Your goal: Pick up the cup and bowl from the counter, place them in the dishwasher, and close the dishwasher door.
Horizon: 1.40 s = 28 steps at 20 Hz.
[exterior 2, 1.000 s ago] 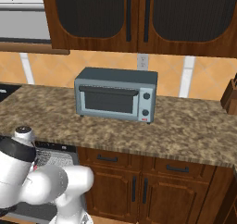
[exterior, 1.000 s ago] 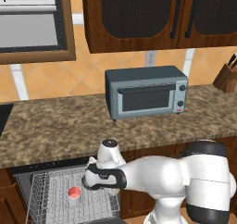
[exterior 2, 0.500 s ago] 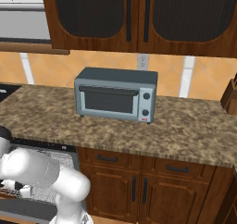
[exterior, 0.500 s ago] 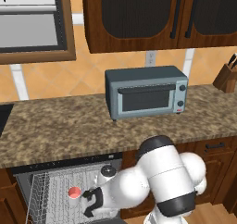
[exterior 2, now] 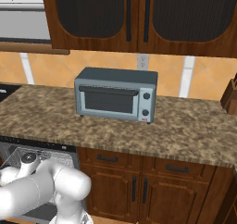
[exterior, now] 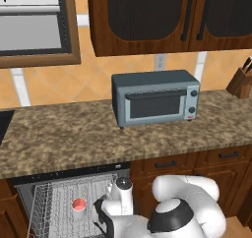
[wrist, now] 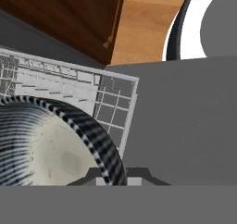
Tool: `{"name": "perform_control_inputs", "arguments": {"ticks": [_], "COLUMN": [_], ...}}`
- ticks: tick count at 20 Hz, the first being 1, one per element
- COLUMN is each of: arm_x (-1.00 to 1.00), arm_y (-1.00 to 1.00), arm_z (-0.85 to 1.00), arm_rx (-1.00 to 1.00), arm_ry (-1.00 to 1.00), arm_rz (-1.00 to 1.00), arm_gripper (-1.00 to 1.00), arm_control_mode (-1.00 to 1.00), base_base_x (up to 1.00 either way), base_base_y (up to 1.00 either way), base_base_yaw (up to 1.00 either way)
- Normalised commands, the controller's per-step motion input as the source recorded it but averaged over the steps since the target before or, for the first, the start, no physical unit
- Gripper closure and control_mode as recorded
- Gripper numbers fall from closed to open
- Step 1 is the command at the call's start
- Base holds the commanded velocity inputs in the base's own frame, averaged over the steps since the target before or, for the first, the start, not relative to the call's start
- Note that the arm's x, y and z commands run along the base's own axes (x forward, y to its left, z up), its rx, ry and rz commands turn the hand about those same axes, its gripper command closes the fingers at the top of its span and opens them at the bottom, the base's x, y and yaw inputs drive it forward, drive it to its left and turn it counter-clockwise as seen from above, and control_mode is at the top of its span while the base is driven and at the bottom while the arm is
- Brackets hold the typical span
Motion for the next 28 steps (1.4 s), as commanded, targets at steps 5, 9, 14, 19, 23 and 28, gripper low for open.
{"name": "perform_control_inputs", "arguments": {"ticks": [5,9,14,19,23,28], "arm_x": [0.42,0.36,0.21,0.01,0.04,0.02], "arm_y": [0.02,0.01,0.01,0.05,0.05,0.04], "arm_z": [0.00,-0.01,-0.28,-0.70,-0.67,-0.65], "arm_rx": [0.00,0.00,0.00,-0.01,-0.01,-0.02], "arm_ry": [0.09,0.12,0.11,0.03,0.04,0.06], "arm_rz": [-0.10,-0.09,-0.04,0.00,0.00,0.00], "arm_gripper": [1.00,1.00,1.00,1.00,1.00,1.00], "arm_control_mode": [-1.00,-1.00,-1.00,-1.00,-1.00,-1.00], "base_base_x": [0.00,0.00,0.00,0.00,0.00,0.00], "base_base_y": [0.00,0.00,0.00,0.00,0.00,0.00], "base_base_yaw": [0.00,0.00,0.00,0.00,0.00,0.00]}}
